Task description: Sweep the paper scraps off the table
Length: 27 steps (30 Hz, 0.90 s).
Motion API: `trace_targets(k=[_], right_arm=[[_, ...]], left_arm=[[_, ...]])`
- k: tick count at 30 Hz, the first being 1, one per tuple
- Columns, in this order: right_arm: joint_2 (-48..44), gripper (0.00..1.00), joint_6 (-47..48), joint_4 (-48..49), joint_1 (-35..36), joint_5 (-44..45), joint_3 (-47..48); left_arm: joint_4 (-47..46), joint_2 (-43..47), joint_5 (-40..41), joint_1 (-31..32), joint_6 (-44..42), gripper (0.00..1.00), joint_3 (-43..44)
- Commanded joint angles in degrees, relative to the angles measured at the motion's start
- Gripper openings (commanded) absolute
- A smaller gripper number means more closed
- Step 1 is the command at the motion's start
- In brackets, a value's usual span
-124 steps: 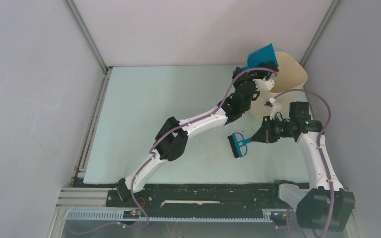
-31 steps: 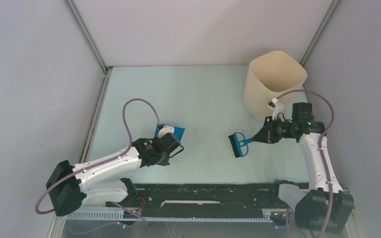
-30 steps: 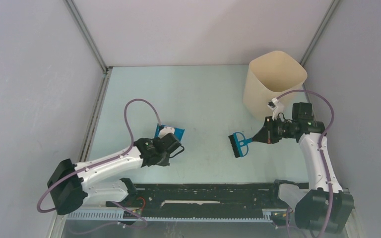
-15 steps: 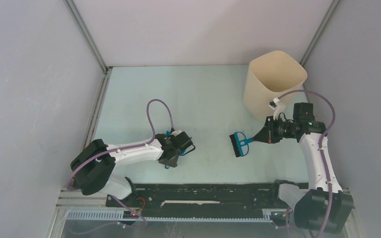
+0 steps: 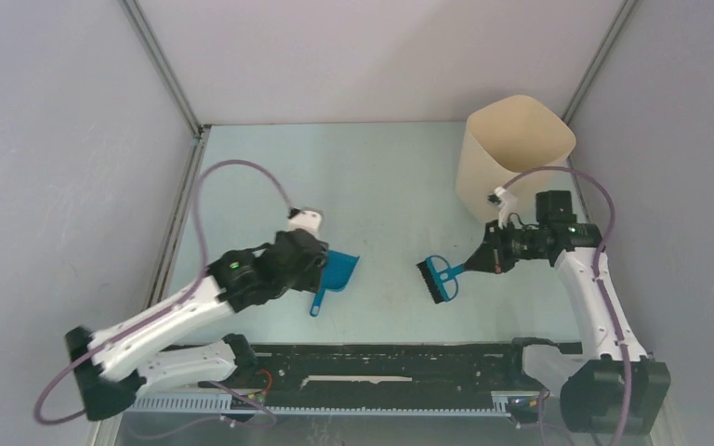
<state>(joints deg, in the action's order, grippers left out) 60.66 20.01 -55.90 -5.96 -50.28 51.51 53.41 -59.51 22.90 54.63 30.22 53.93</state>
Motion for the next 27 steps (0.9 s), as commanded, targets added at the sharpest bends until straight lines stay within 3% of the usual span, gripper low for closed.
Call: trace_targets(k=[1, 3, 7, 14, 20, 27], right_arm=[[2.2, 0.00, 3.1, -1.8, 13.0, 1.4, 4.9], [6.4, 0.00, 3.4, -2.8, 19.6, 4.9, 7.3], [16.2, 0.00, 6.1, -8.3, 28.2, 3.7, 13.4], [33.1, 0.00, 9.1, -11.2, 39.3, 0.9, 22.1], [48.1, 0.02, 11.2, -13.9, 41.7, -7.2, 32.3], [57.8, 0.05, 10.0, -13.7, 44.1, -4.3, 41.9]], left_arm=[[-5.8, 15.3, 13.8, -0.1, -6.8, 0.74, -2.5], [-12.6, 22.5, 14.6, -0.4, -8.0, 0.87, -8.2], [-19.2, 32.0, 16.7, -0.8, -7.7, 0.99, -16.5], [-17.7, 31.6, 23.5, -0.8, -9.4, 1.00, -16.9], [-16.7, 24.2, 21.1, -1.7, -9.9, 1.00, -15.0], [-16.2, 23.0, 20.4, -2.0, -9.6, 1.00, -14.5]])
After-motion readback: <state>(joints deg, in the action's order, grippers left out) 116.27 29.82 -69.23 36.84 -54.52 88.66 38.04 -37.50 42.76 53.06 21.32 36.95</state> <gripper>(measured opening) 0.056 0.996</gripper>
